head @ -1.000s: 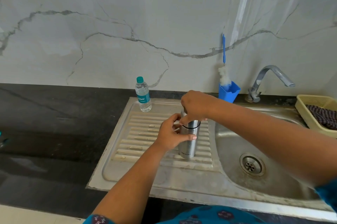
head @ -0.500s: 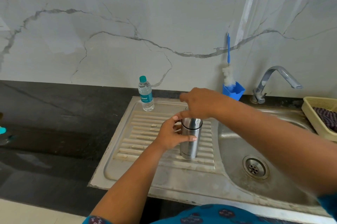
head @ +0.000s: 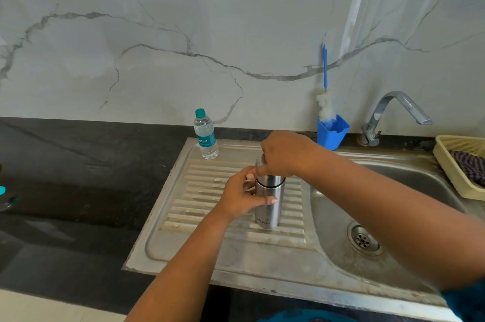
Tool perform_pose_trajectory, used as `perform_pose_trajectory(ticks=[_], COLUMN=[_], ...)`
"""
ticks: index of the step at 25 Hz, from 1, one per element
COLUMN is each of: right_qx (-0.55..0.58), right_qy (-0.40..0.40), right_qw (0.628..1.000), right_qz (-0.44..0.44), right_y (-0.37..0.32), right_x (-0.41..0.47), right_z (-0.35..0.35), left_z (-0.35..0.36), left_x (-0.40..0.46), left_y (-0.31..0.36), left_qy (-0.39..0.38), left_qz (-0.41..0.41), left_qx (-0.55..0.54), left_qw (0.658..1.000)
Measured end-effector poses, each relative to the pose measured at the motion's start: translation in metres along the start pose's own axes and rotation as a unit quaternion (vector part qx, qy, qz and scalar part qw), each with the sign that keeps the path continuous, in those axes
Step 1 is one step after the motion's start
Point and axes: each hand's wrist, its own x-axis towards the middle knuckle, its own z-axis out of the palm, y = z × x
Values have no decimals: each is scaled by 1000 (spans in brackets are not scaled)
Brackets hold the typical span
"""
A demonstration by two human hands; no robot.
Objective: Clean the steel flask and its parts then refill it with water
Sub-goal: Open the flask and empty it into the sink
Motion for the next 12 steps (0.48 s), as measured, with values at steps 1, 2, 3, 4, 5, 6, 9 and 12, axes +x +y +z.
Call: perform_pose_trajectory(ticks=[1, 2, 3, 4, 5, 6, 9, 12], right_qx=[2, 6, 0, -16, -33, -44, -13, 53], right_qy=[-7, -25, -46, -66, -78, -77, -63, 6], right_qw=[1000, 999, 998, 995, 992, 990, 990, 994], right_qz=[-13, -33, -53, -72, -90, -108, -126, -93], right_y=[3, 6, 11, 16, 20, 24, 34, 30], right_x=[-1, -3, -5, -5, -6, -6, -2, 1], right_z=[-1, -3, -8, -13, -17, -19, -16, -9], left_z=[1, 3, 3, 4, 4, 5, 8, 7], left_x=[-1, -2, -2, -1, -2, -2, -4, -6], left_y=[0, 0, 0, 2, 3, 4, 3, 7], left_qy=[2, 4, 9, 13, 15, 20, 36, 33], left_qz=[-2, -3, -3, -4, -8, -10, -18, -3], left_qx=[0, 0, 1, 1, 1, 3, 0, -7], left_qw=[1000, 1000, 1000, 1000, 1000, 1000, 999, 999])
